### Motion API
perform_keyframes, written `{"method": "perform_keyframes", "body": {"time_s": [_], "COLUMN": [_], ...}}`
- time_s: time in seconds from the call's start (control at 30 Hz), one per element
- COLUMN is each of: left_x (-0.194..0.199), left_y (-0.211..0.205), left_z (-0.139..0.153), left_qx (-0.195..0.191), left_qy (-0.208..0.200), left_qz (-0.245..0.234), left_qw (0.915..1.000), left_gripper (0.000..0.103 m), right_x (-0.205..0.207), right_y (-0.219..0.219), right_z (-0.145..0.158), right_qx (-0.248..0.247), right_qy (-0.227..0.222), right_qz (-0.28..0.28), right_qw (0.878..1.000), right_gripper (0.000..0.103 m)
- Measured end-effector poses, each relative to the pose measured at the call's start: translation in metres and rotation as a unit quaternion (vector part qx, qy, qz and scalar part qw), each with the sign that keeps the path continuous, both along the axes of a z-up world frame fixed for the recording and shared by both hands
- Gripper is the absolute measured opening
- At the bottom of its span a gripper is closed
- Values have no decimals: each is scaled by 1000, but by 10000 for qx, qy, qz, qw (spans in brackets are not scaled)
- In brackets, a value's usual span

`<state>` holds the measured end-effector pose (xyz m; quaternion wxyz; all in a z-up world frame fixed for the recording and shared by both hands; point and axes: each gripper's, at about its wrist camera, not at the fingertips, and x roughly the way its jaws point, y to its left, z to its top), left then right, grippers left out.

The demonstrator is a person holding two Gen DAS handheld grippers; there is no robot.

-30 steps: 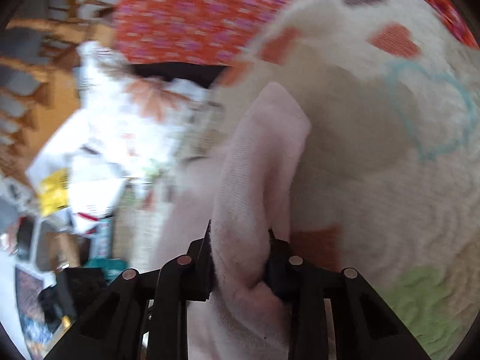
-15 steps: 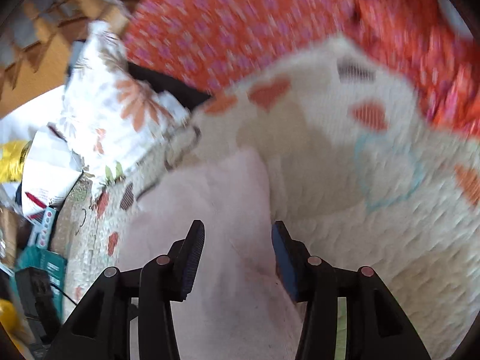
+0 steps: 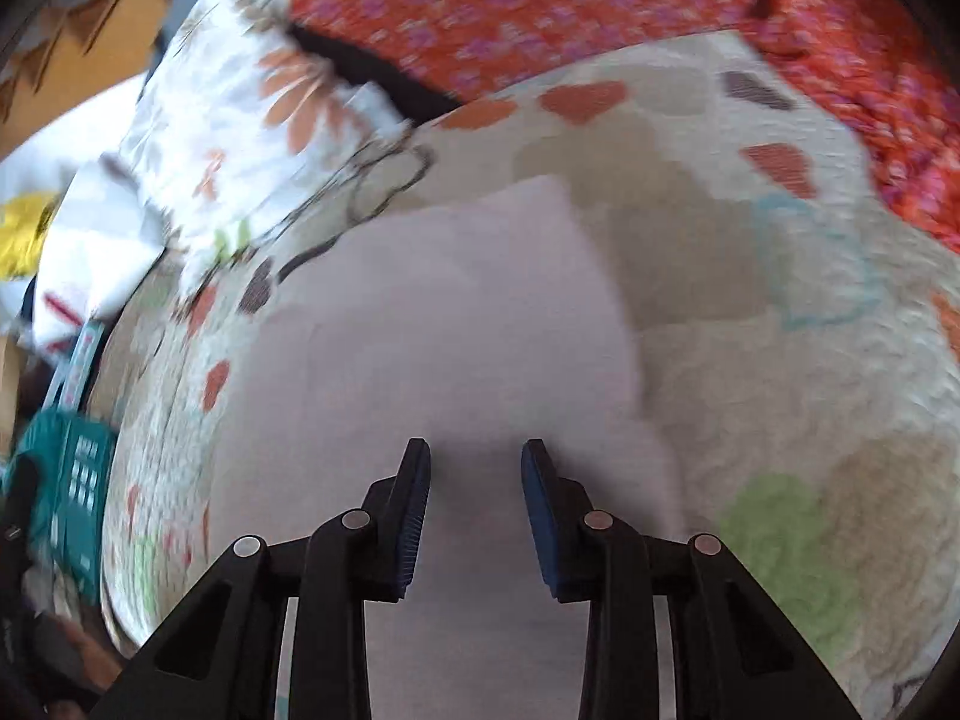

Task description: Fold small clothes

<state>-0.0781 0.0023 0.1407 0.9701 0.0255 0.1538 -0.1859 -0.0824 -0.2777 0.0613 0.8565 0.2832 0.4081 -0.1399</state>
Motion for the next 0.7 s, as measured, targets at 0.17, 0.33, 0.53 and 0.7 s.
{"method": "perform_keyframes", "body": {"time_s": [0.17, 0.33, 0.53, 0.7], "left_x": [-5, -19, -56, -43], "left_y": [13, 21, 25, 19], "left_z": [15, 22, 25, -1], "left_qx": [-131, -401, -217, -18], "left_qy": [122, 456, -32, 522], "left_qz": [89, -267, -248, -411], "left_qw": [9998, 9978, 9995, 9978], "left_gripper": [103, 103, 103, 103], "right_x": [-29, -45, -54, -48], "right_y": [4, 32, 63, 74], "right_z": [25, 47, 40, 13], "right_qx": [-317, -604, -1233, -1313], "right_qy": [-133, -145, 59, 322], "right_qz": [-293, -47, 233, 417], "right_qw": [9990, 9981, 9921, 9899], "right_gripper": [37, 48, 58, 58]}}
